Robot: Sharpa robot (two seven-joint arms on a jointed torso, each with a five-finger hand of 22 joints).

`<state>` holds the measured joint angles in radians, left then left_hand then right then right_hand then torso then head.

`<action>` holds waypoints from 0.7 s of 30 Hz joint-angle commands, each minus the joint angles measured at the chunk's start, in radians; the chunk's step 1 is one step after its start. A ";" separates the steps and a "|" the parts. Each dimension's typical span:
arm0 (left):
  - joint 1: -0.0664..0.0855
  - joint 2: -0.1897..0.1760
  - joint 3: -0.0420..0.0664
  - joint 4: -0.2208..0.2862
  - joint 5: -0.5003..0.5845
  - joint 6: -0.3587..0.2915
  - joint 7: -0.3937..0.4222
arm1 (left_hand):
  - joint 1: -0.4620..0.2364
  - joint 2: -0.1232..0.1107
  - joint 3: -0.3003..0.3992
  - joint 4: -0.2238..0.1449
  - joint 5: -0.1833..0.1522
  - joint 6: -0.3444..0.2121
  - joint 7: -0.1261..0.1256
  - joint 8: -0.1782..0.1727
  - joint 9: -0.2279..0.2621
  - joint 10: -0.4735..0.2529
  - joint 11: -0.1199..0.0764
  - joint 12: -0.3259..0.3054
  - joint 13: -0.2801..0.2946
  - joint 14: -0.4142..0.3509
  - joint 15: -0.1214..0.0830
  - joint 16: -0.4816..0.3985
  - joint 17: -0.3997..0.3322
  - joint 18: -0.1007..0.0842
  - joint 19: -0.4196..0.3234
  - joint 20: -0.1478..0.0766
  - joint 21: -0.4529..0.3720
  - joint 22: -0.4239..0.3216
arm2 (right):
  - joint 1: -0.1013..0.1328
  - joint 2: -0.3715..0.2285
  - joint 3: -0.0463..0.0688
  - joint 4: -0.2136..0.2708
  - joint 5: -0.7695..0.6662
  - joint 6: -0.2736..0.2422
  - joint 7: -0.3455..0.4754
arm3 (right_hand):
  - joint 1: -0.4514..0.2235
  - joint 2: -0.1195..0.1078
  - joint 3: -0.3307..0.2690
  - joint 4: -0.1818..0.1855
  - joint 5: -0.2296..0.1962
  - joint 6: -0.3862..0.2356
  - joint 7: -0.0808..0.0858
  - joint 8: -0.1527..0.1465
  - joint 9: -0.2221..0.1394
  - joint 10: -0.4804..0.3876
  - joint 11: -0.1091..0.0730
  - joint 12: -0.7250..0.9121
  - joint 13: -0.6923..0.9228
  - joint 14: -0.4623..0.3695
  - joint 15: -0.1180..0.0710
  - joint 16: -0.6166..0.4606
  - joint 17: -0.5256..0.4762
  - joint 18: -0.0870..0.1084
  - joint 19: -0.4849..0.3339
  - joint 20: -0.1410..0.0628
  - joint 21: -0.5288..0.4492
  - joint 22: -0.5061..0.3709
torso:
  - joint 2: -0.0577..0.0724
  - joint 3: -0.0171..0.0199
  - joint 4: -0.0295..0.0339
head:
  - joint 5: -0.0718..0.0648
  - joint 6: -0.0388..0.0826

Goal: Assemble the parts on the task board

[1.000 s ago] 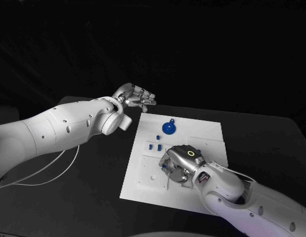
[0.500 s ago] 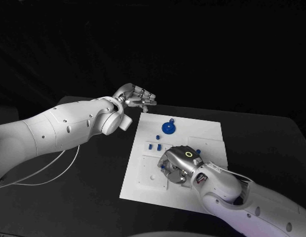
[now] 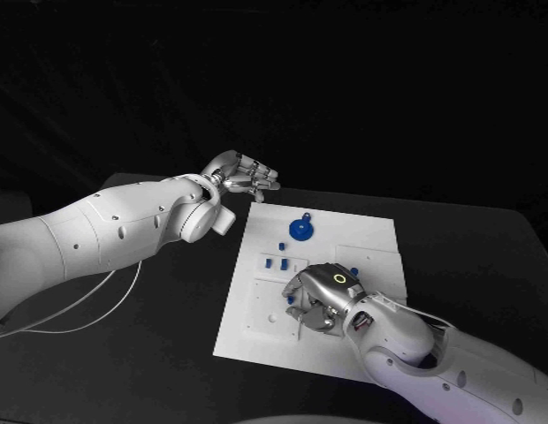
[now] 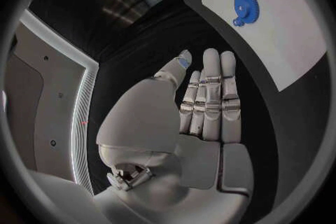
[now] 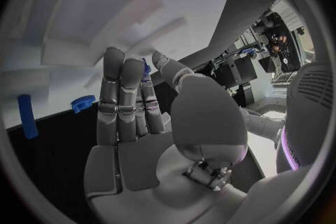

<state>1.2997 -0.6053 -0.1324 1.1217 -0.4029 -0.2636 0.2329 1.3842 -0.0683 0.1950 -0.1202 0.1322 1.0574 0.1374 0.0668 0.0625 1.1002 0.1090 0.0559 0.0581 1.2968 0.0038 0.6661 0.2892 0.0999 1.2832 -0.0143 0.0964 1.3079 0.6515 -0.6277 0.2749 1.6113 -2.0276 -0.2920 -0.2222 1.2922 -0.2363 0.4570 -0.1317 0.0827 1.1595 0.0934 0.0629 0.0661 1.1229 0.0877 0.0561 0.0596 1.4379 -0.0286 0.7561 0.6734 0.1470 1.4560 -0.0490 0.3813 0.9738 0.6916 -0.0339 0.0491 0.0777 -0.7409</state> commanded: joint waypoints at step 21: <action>0.000 -0.008 0.001 0.000 -0.003 0.031 0.003 | 0.005 0.019 -0.019 0.004 -0.007 -0.014 0.000 -0.003 0.000 0.037 -0.011 0.014 0.002 -0.007 -0.002 0.006 -0.003 0.014 0.010 0.001 -0.013 0.011 | -0.002 -0.107 0.120 0.080 0.200 0.006 0.033 | 0.010 0.005 0.077 0.001 0.024 -0.017 0.002 0.000 0.000 0.097 -0.025 0.003 0.000 0.004 -0.009 0.040 -0.061 -0.009 0.033 -0.011 -0.034 0.001 | -0.001 0.0012 -0.0031 | -0.023 0.020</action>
<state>1.2996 -0.6133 -0.1324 1.1202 -0.4043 -0.2455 0.2252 1.3903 -0.0613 0.1769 -0.1213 0.1269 1.0483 0.1354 0.0668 0.0625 1.1219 0.1025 0.0649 0.0581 1.2964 0.0034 0.6660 0.2878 0.1003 1.2868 -0.0106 0.0868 1.3076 0.6494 -0.7294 0.3974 1.6958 -1.9275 -0.3319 -0.2160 1.3079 -0.2289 0.5214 -0.1295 0.1005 1.1419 0.0919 0.0629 0.0662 1.2155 0.0643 0.0561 0.0595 1.4400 -0.0306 0.7931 0.6118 0.1448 1.4652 -0.0519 0.3428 0.9725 0.6911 -0.0328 0.0473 0.0583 -0.7238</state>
